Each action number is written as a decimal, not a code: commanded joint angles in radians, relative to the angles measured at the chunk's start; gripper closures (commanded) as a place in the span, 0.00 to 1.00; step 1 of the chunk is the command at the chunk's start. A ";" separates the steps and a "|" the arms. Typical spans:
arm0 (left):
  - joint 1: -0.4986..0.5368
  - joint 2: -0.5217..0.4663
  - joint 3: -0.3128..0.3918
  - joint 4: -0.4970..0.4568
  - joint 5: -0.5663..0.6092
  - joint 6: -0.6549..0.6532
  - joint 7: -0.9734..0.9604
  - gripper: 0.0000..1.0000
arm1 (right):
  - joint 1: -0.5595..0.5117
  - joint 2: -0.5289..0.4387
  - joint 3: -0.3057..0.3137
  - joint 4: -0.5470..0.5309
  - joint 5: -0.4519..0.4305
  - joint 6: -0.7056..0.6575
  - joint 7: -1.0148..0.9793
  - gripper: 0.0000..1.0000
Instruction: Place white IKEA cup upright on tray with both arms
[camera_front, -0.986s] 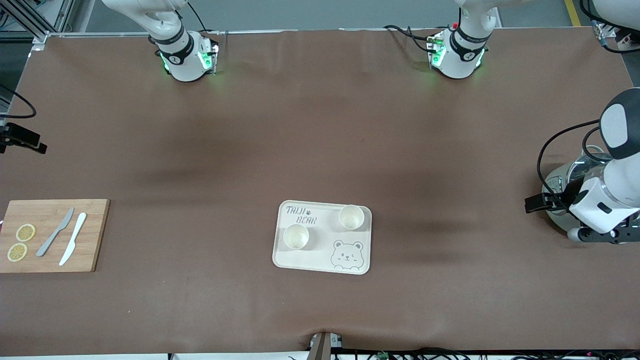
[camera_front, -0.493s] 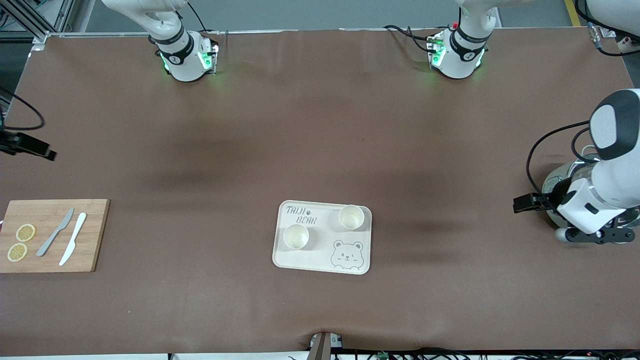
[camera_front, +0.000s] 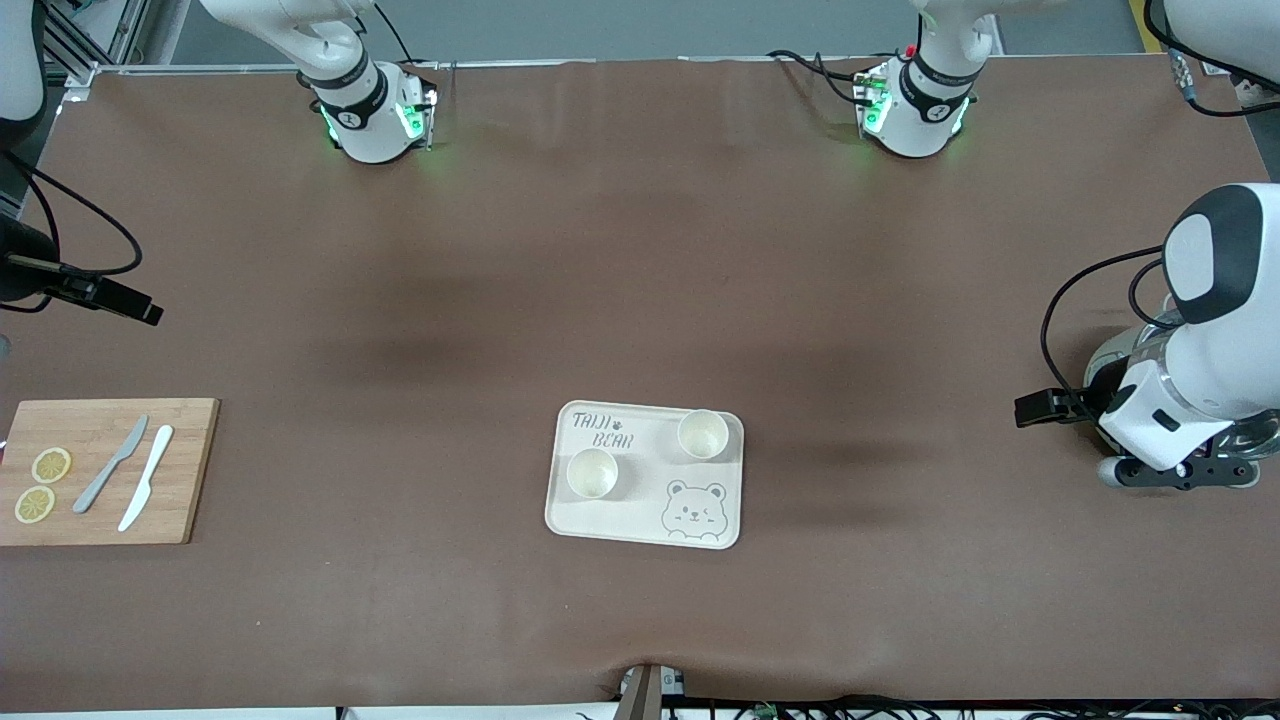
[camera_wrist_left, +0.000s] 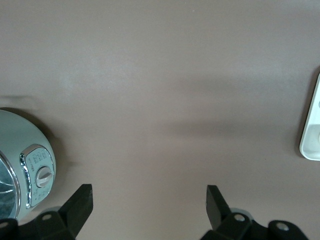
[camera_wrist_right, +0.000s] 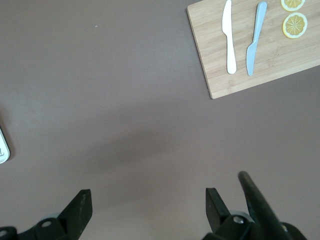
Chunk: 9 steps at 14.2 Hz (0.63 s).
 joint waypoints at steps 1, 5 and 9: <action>0.001 -0.008 -0.003 -0.006 -0.009 0.007 -0.006 0.00 | 0.002 0.008 0.003 0.016 0.008 -0.019 0.001 0.00; 0.011 -0.009 -0.001 -0.003 -0.009 0.009 -0.006 0.00 | 0.040 0.008 0.003 0.023 0.018 -0.010 0.004 0.00; 0.012 -0.012 0.004 -0.001 -0.012 0.009 -0.001 0.00 | 0.075 0.006 0.003 0.024 0.019 -0.004 0.004 0.00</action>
